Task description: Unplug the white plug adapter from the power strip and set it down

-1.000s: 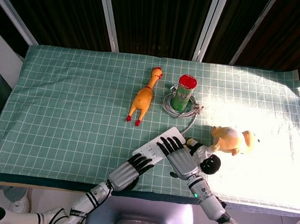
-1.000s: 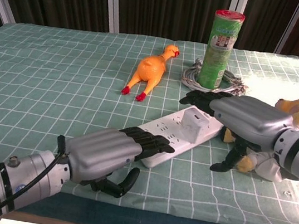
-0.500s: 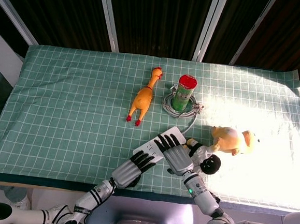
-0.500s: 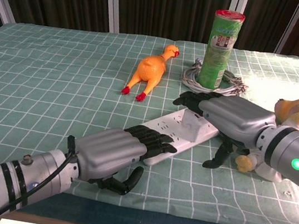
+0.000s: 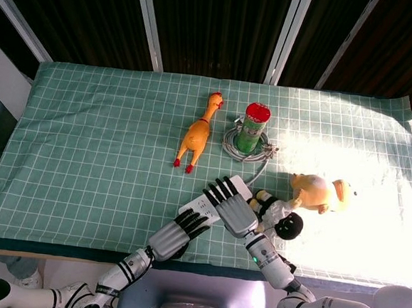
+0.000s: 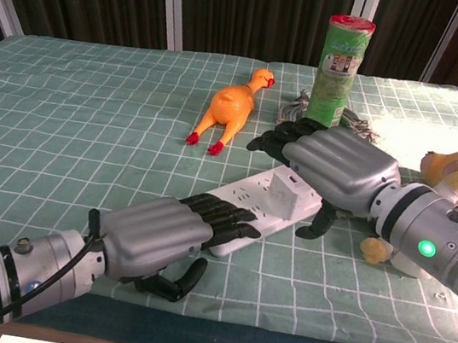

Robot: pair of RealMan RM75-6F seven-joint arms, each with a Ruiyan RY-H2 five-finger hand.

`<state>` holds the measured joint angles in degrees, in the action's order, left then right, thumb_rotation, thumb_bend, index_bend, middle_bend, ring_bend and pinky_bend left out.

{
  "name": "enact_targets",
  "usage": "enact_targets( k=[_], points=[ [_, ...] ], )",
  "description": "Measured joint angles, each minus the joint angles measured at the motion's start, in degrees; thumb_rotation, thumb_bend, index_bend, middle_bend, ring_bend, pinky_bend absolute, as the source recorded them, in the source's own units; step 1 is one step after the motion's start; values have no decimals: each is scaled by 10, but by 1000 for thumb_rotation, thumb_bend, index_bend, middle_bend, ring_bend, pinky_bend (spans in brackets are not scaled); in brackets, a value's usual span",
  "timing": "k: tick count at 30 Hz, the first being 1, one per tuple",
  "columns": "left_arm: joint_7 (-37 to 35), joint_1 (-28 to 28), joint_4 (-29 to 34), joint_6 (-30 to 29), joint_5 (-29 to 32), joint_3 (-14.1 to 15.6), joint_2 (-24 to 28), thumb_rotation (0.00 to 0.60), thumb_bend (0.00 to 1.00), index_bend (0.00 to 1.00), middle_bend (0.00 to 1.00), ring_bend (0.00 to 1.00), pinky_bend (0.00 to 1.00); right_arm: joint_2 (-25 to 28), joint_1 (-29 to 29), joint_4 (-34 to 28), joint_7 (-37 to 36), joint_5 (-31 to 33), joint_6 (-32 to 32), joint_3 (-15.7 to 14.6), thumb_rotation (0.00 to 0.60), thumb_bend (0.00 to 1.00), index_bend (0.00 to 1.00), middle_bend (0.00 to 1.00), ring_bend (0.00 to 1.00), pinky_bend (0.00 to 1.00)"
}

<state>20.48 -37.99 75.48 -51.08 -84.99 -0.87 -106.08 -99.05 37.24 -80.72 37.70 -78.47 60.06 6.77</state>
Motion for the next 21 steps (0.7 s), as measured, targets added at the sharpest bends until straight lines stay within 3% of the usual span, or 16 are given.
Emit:
enact_targets(
  k=[9, 21],
  points=[
    [13, 3, 20, -9, 3, 9, 15, 513, 780, 0, 0, 0, 44, -7, 7, 16, 13, 1, -2, -7, 600, 249, 268, 220, 56, 153],
    [14, 3, 19, -12, 9, 14, 19, 508, 781, 0, 0, 0, 44, -27, 13, 43, 20, -5, 4, -9, 600, 325, 397, 266, 150, 277]
  ],
)
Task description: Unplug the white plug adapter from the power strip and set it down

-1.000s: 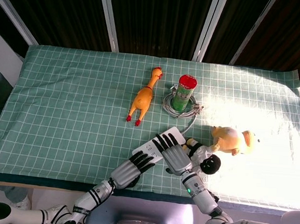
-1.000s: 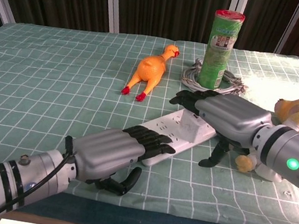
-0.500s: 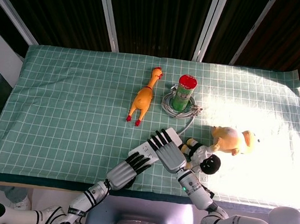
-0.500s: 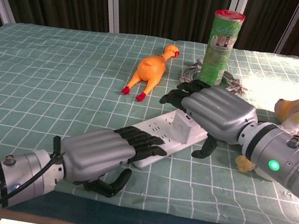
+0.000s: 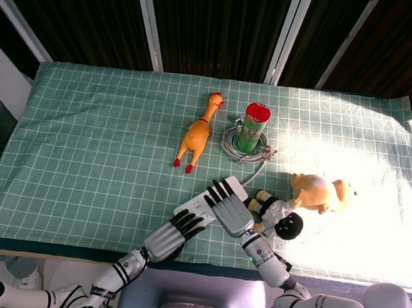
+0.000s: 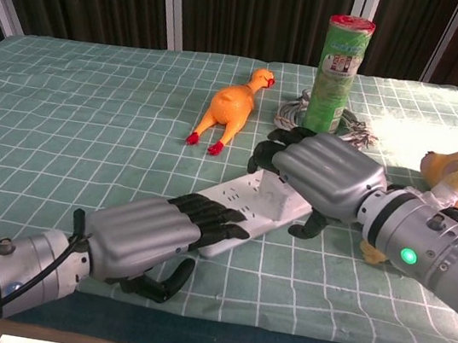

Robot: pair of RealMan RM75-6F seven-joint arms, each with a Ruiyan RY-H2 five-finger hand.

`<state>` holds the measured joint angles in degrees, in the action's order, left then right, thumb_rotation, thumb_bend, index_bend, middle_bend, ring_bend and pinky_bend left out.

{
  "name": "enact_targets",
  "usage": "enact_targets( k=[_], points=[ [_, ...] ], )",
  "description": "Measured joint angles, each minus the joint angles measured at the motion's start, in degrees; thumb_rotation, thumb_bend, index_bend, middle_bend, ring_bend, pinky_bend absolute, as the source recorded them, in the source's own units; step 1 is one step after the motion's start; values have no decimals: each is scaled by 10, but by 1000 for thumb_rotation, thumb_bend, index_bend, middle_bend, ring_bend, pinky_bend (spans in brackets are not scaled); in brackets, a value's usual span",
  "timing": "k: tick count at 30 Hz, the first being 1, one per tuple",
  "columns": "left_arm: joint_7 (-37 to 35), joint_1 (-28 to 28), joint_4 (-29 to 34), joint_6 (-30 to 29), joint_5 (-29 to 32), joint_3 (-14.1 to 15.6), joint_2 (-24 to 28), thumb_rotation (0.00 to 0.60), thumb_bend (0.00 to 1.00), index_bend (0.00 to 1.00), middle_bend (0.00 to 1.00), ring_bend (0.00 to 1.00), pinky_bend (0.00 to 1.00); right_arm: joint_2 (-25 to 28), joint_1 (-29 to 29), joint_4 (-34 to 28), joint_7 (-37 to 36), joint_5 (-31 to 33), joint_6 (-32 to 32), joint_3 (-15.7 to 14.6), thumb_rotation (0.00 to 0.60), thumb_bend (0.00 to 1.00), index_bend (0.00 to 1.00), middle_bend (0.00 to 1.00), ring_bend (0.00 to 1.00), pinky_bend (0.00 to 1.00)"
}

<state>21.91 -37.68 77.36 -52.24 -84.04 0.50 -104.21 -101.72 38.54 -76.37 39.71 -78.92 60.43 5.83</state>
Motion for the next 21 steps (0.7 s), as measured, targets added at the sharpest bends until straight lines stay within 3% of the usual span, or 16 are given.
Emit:
enact_targets(
  k=[7, 21],
  points=[
    [-2, -3, -2, -1, 0, 0, 1, 515, 781, 0, 0, 0, 45, -9, -1, 12, -1, 0, 4, -2, 600, 367, 470, 320, 212, 348],
    [-5, -5, -7, -3, 0, 4, 1, 508, 781, 0, 0, 0, 45, -27, -3, 30, -1, -5, 18, -1, 600, 411, 711, 499, 402, 539]
  ],
)
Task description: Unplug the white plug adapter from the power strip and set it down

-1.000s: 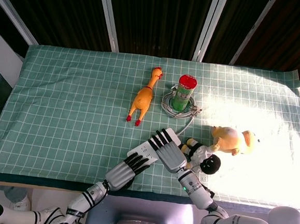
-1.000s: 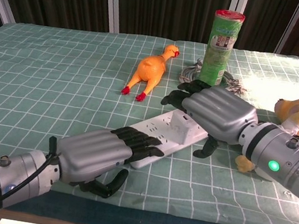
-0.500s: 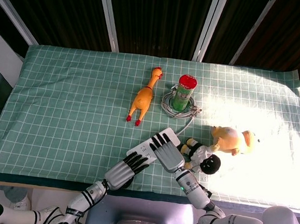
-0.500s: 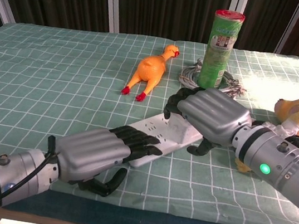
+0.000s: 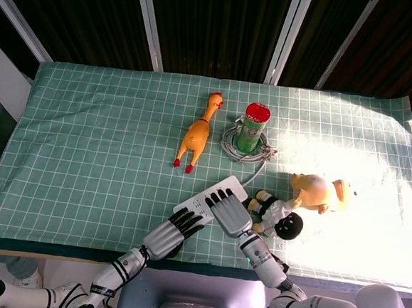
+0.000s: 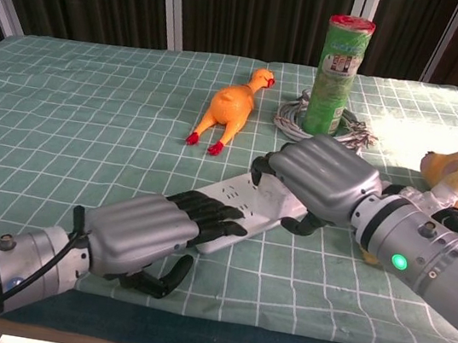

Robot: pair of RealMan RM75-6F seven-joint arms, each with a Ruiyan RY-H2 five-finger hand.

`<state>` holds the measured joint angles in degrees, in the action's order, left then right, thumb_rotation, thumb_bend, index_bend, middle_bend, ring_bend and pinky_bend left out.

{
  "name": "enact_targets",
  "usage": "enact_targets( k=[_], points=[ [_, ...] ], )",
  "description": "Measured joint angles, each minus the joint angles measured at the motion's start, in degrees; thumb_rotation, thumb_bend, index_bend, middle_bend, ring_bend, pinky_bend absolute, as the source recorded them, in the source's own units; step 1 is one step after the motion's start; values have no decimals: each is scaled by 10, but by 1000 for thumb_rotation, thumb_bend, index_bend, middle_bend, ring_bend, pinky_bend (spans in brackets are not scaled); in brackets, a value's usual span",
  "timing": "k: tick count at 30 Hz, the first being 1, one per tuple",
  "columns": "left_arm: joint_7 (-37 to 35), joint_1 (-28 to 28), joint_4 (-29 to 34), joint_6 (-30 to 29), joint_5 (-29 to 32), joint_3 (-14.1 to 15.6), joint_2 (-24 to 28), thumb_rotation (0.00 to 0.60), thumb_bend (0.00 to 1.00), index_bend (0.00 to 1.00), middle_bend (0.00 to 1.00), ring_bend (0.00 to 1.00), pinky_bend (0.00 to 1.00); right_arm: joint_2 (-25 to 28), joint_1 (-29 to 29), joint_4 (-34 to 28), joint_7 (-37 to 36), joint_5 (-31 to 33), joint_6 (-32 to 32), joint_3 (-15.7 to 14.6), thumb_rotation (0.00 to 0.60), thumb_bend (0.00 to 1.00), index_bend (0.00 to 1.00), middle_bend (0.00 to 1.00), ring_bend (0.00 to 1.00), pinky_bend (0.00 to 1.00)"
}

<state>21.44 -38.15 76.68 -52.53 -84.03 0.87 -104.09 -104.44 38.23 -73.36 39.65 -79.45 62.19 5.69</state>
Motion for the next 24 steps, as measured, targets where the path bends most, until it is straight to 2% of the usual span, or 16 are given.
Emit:
enact_targets(
  k=[11, 24],
  points=[
    [6, 2, -1, -4, -1, 5, 0, 505, 781, 0, 0, 0, 44, -6, -1, 2, -7, -1, 8, 5, 600, 411, 856, 610, 505, 644],
    [14, 1, -5, -2, 1, 6, -2, 504, 782, 0, 0, 0, 45, 1, -3, -9, -37, -1, 10, 12, 600, 411, 874, 623, 520, 659]
  ],
)
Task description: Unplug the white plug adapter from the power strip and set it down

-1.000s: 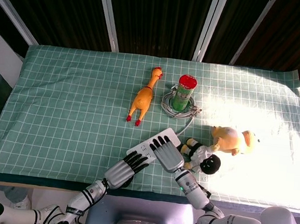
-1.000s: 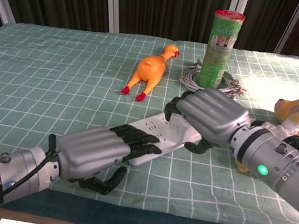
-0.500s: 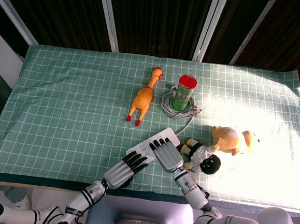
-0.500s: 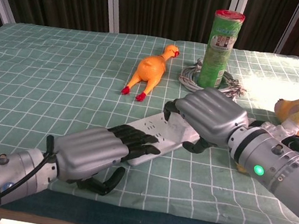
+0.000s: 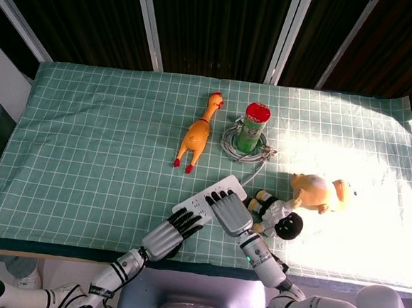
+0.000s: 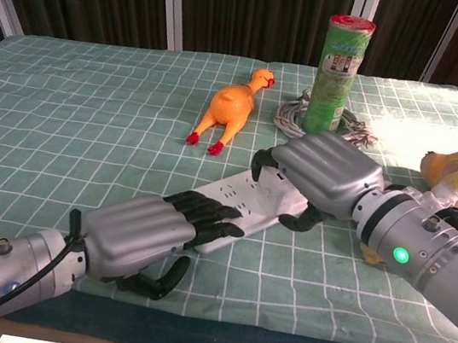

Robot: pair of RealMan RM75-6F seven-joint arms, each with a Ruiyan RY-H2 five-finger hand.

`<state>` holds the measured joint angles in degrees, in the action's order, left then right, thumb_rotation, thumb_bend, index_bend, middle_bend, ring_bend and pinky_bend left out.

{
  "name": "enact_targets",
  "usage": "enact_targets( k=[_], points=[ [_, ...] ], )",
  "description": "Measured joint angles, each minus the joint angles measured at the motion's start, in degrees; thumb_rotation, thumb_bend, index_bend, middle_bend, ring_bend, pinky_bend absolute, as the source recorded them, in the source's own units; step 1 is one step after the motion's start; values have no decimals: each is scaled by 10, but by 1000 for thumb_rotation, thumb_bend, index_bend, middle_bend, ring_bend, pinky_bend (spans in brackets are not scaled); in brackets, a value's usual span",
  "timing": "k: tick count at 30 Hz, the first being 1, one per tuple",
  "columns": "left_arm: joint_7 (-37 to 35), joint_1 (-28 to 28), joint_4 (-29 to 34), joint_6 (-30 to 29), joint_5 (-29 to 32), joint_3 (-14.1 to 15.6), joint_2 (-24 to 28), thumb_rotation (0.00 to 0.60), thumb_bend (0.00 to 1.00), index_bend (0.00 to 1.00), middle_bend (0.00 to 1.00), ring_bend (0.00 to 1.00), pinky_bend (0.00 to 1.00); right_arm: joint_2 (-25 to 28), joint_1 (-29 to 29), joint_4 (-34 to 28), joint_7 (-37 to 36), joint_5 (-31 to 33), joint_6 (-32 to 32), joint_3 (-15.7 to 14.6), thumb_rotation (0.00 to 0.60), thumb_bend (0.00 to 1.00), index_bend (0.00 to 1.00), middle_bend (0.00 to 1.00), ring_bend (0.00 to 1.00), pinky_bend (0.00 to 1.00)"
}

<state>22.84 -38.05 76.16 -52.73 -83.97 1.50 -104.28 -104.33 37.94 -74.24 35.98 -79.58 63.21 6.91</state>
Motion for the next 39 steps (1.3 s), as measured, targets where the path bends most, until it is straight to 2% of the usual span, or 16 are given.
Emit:
enact_targets(
  k=[15, 22, 30, 35, 39],
  points=[
    [8, 1, 2, -7, -2, -1, -2, 502, 782, 0, 0, 0, 45, 34, -4, -44, -6, 3, 5, 4, 600, 412, 884, 630, 525, 667],
    [-4, 0, 14, -31, -14, -12, 15, 500, 784, 0, 0, 0, 45, 105, -19, -93, 10, -19, 23, -15, 600, 411, 884, 630, 524, 667],
    [-41, 3, 25, -63, -28, -25, 37, 494, 772, 0, 0, 0, 45, 226, -44, -168, 90, -20, 8, -67, 600, 411, 875, 631, 524, 667],
    [-60, 13, 6, -88, -39, -21, 37, 500, 723, 0, 0, 0, 45, 242, -49, -189, 157, 2, -18, -86, 600, 412, 804, 630, 524, 657],
    [-61, 26, 4, -101, -45, -10, 41, 507, 703, 0, 0, 0, 45, 233, -47, -193, 210, 23, -28, -89, 600, 411, 658, 579, 483, 627]
  ],
)
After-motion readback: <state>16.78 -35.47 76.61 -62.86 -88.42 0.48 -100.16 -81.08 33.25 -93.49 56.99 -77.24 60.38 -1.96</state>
